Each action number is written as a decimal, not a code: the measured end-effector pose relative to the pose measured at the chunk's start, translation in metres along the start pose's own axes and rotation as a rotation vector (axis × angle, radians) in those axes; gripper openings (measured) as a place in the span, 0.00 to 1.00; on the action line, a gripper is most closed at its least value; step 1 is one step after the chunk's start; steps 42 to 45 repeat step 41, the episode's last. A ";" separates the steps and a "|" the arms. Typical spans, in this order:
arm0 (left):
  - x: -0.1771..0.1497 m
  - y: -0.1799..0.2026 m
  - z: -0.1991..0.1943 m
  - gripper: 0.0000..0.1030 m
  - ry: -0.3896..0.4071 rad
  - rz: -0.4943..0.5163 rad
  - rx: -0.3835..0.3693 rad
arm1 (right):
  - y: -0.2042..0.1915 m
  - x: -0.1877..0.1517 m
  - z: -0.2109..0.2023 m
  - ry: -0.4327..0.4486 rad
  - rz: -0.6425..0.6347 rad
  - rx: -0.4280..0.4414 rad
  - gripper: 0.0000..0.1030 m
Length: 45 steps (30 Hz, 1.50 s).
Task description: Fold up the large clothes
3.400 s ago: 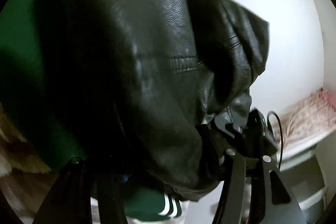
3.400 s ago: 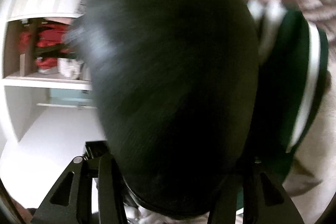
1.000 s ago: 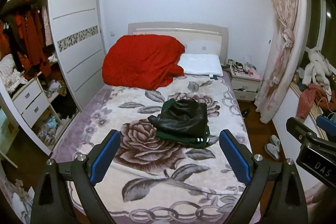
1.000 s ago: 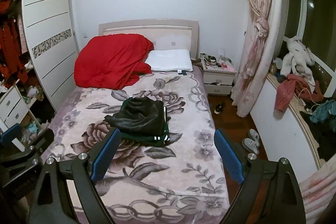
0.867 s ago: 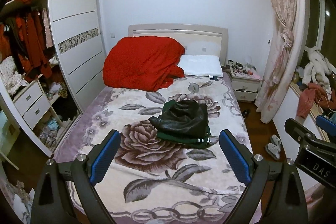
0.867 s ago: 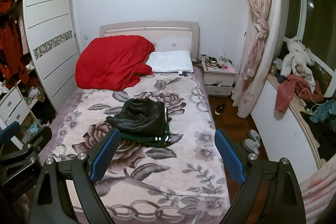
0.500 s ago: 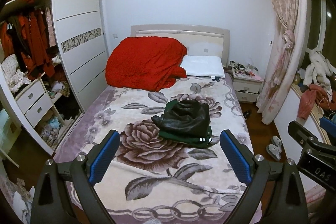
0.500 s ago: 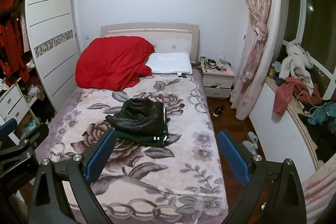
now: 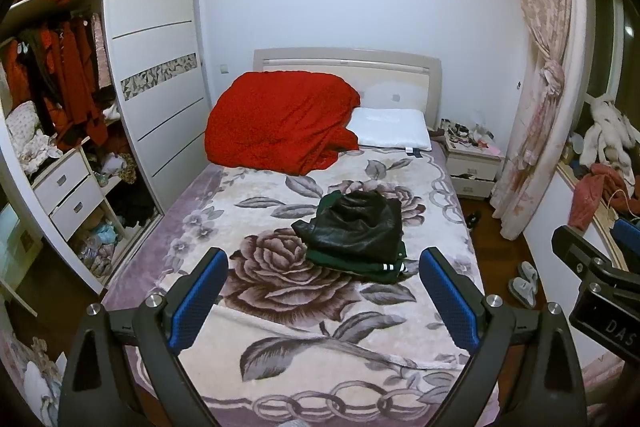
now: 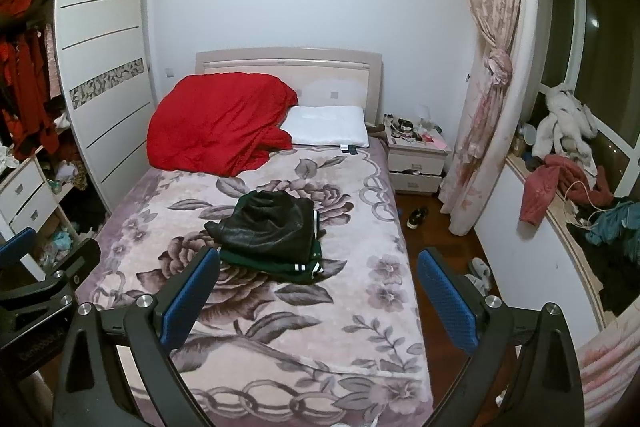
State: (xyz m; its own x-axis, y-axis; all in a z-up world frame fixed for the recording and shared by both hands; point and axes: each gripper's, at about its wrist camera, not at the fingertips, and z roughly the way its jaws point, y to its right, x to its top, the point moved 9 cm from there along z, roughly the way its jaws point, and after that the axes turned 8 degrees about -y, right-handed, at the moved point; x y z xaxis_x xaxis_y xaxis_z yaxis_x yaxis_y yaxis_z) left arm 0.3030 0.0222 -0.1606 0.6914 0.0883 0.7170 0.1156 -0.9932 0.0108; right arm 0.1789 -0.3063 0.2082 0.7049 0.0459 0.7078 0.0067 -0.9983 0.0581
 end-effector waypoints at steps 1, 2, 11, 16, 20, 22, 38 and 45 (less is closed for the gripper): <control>-0.001 -0.001 -0.001 0.95 -0.001 -0.003 0.000 | 0.000 -0.001 0.000 -0.001 0.002 0.001 0.98; -0.001 -0.001 -0.001 0.95 0.001 -0.003 0.002 | 0.000 -0.001 0.000 -0.002 0.002 0.003 0.98; 0.001 -0.004 -0.002 0.95 0.005 -0.002 0.000 | 0.001 0.000 0.002 -0.003 0.003 0.006 0.98; 0.002 -0.004 -0.005 0.95 0.011 -0.009 0.003 | -0.002 0.001 0.006 -0.010 0.004 0.008 0.98; 0.004 -0.003 -0.007 0.95 0.018 -0.010 0.004 | -0.003 0.000 0.006 -0.010 0.009 0.006 0.98; 0.005 -0.001 -0.009 0.95 0.021 -0.011 0.002 | -0.003 0.000 0.005 -0.009 0.012 0.007 0.98; 0.005 -0.003 -0.015 0.95 0.031 -0.029 0.006 | -0.003 -0.006 0.001 -0.009 0.011 0.008 0.98; 0.006 -0.003 -0.018 0.95 0.034 -0.034 0.009 | -0.002 -0.007 0.000 -0.008 0.014 0.010 0.98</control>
